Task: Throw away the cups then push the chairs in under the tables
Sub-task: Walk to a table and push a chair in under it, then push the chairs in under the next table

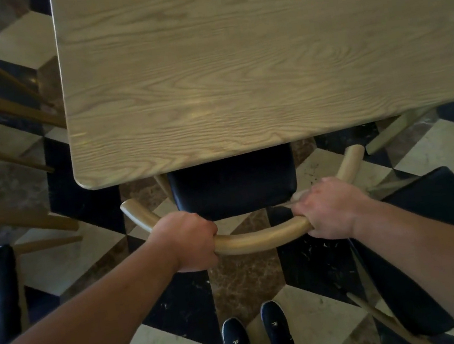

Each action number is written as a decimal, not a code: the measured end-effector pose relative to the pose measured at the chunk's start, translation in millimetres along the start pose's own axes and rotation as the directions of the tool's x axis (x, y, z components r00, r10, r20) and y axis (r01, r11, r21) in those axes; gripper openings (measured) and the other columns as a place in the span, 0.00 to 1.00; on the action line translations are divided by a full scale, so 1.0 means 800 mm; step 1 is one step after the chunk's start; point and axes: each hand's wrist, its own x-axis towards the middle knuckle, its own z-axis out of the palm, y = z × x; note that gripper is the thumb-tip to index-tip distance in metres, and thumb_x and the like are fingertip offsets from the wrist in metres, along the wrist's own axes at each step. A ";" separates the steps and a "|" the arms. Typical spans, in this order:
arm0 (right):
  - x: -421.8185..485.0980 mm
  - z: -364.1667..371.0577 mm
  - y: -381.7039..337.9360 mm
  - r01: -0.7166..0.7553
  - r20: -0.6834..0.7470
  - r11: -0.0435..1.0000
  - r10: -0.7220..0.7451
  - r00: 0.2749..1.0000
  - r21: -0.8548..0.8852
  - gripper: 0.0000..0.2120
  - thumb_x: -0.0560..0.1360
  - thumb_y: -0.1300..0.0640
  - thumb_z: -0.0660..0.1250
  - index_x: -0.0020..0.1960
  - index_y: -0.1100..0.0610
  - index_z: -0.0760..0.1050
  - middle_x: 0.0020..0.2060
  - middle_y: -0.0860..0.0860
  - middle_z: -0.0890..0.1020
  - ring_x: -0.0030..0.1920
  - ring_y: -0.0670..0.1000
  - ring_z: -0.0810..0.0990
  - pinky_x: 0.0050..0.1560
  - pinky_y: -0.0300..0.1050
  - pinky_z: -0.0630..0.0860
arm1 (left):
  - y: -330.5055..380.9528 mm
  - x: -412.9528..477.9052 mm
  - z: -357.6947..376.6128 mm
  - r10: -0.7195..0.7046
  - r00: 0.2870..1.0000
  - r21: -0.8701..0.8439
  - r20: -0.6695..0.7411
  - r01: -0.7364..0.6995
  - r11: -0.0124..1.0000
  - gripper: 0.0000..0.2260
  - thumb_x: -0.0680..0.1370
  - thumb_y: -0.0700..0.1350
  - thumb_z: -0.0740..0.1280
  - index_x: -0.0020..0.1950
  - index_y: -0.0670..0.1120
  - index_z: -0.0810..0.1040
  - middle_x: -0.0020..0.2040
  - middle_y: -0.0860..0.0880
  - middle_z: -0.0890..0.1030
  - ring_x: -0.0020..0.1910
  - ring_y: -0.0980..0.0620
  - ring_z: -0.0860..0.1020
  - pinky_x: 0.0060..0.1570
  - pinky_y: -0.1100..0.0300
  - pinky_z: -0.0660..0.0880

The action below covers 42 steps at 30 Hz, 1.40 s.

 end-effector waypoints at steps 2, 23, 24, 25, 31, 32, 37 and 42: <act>-0.001 -0.004 -0.001 -0.002 0.017 1.000 0.002 1.000 0.000 0.13 0.75 0.36 0.68 0.55 0.40 0.77 0.48 0.42 0.80 0.52 0.49 0.79 0.59 0.57 0.73 | -0.002 0.000 0.002 0.012 1.000 -0.003 -0.014 -0.012 1.000 0.15 0.68 0.64 0.61 0.44 0.57 0.80 0.33 0.56 0.76 0.30 0.53 0.74 0.30 0.55 0.71; -0.036 0.027 -0.036 -0.230 -0.336 0.970 0.243 0.910 0.078 0.17 0.71 0.44 0.77 0.56 0.43 0.76 0.45 0.45 0.76 0.51 0.55 0.77 0.62 0.61 0.72 | 0.050 -0.038 -0.008 -0.306 0.934 -0.004 -0.181 0.311 0.950 0.24 0.69 0.69 0.71 0.60 0.58 0.77 0.54 0.54 0.80 0.54 0.48 0.78 0.56 0.47 0.75; -0.047 0.039 -0.046 -0.256 -0.408 0.953 0.300 0.862 0.161 0.23 0.71 0.49 0.77 0.63 0.47 0.74 0.53 0.50 0.78 0.58 0.58 0.77 0.69 0.63 0.69 | 0.063 -0.047 -0.002 -0.360 0.895 -0.068 -0.264 0.355 0.932 0.29 0.70 0.66 0.74 0.66 0.55 0.75 0.61 0.49 0.79 0.61 0.44 0.76 0.61 0.44 0.74; -0.063 0.051 -0.059 -0.238 -0.461 0.938 0.333 0.822 0.253 0.29 0.72 0.51 0.77 0.70 0.50 0.71 0.62 0.54 0.78 0.66 0.61 0.74 0.74 0.64 0.65 | 0.081 -0.058 0.004 -0.385 0.850 -0.150 -0.360 0.354 0.923 0.33 0.70 0.61 0.77 0.71 0.52 0.72 0.66 0.46 0.76 0.65 0.41 0.74 0.66 0.41 0.74; -0.218 0.148 -0.051 -0.053 -0.541 0.898 0.309 0.783 0.436 0.30 0.79 0.49 0.71 0.78 0.55 0.66 0.74 0.56 0.73 0.75 0.58 0.68 0.75 0.58 0.67 | 0.266 -0.079 0.010 -0.201 0.769 -0.202 -0.607 0.096 0.975 0.27 0.75 0.55 0.73 0.71 0.51 0.71 0.68 0.47 0.76 0.68 0.42 0.74 0.65 0.39 0.74; -0.250 0.166 -0.034 -0.082 -0.519 0.888 0.338 0.785 0.453 0.28 0.80 0.49 0.70 0.77 0.54 0.68 0.72 0.54 0.75 0.73 0.57 0.70 0.73 0.57 0.69 | 0.303 -0.072 0.006 -0.184 0.794 -0.216 -0.579 0.067 0.974 0.26 0.75 0.56 0.73 0.71 0.52 0.72 0.68 0.48 0.76 0.68 0.43 0.74 0.65 0.40 0.75; -0.407 0.270 0.048 -0.265 -0.430 0.821 0.506 0.747 0.506 0.24 0.81 0.48 0.68 0.74 0.54 0.73 0.68 0.53 0.78 0.69 0.56 0.73 0.68 0.56 0.73 | 0.484 -0.026 -0.003 -0.030 0.904 -0.261 -0.426 -0.091 0.961 0.23 0.78 0.60 0.68 0.71 0.55 0.72 0.68 0.51 0.75 0.68 0.46 0.73 0.63 0.46 0.74; -0.546 0.389 0.104 -0.393 -0.408 0.755 0.628 0.662 0.525 0.21 0.78 0.54 0.71 0.69 0.57 0.77 0.62 0.55 0.81 0.64 0.58 0.76 0.65 0.58 0.75 | 0.655 0.004 0.000 0.101 0.920 -0.248 -0.379 -0.207 0.947 0.23 0.79 0.59 0.69 0.72 0.56 0.71 0.71 0.52 0.73 0.69 0.48 0.72 0.66 0.48 0.73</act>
